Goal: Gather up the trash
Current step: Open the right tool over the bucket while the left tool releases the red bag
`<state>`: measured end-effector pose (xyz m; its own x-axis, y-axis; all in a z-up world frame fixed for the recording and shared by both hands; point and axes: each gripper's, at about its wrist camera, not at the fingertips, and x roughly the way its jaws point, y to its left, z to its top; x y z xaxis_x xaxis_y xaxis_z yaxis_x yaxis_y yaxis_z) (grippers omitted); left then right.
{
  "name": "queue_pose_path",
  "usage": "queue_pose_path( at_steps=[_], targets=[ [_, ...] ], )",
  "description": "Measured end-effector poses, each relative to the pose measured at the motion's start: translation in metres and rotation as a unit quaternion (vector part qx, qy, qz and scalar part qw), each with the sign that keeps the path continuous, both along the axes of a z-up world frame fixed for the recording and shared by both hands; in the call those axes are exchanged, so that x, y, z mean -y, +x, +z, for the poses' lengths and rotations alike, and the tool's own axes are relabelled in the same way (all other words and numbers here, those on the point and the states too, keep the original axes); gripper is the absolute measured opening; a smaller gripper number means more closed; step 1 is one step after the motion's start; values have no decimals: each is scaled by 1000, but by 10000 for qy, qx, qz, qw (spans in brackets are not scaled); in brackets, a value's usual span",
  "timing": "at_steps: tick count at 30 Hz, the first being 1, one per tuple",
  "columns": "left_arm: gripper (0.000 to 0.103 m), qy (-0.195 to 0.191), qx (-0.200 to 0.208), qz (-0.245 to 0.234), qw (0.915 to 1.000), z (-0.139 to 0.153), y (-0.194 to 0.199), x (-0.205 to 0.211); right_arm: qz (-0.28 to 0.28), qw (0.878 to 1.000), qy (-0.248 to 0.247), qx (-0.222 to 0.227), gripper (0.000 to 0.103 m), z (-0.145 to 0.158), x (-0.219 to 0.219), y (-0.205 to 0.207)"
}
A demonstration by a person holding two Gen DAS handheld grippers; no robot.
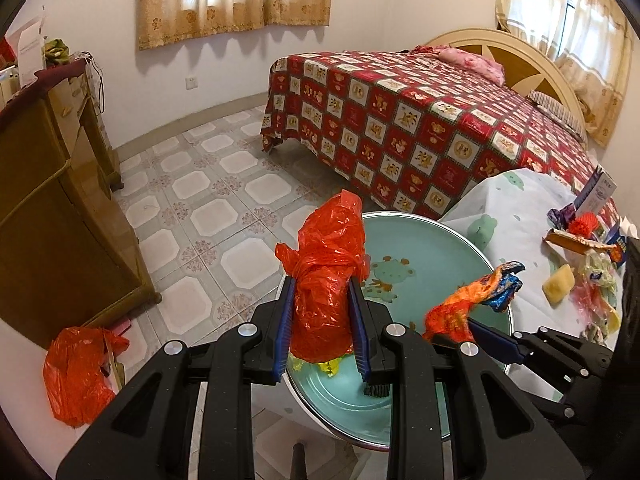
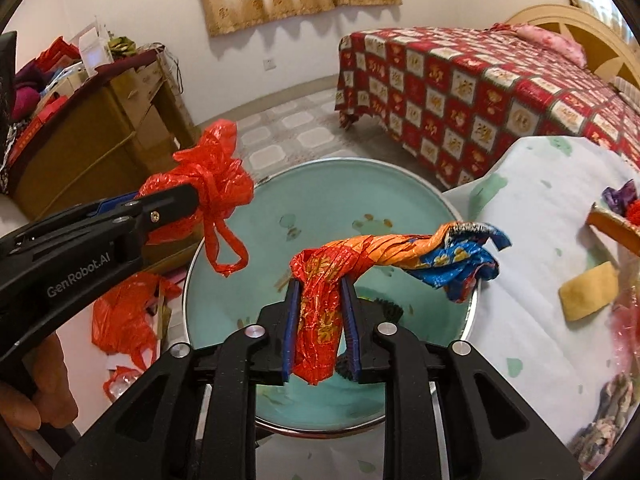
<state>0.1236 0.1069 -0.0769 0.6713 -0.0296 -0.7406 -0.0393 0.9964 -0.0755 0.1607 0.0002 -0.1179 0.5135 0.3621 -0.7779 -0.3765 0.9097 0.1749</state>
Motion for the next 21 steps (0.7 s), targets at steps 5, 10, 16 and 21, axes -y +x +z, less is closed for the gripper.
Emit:
queue_pose_path(
  at_steps=[5, 10, 16, 21],
  targets=[
    [26, -8, -37, 7, 10000, -2, 1, -2, 17, 9999, -21, -128, 30, -5, 1, 0],
    [26, -2, -58, -24, 10000, -3, 2, 0, -138, 9999, -45, -56, 37, -2, 9, -2],
    [26, -27, -106, -81, 9999, -6, 2, 3, -524, 9985, -45, 173, 38, 11, 27, -7],
    [27, -4, -210, -242, 9995, -13, 3, 10, -1067, 9924, -270, 545, 37, 26, 47, -19]
  ],
)
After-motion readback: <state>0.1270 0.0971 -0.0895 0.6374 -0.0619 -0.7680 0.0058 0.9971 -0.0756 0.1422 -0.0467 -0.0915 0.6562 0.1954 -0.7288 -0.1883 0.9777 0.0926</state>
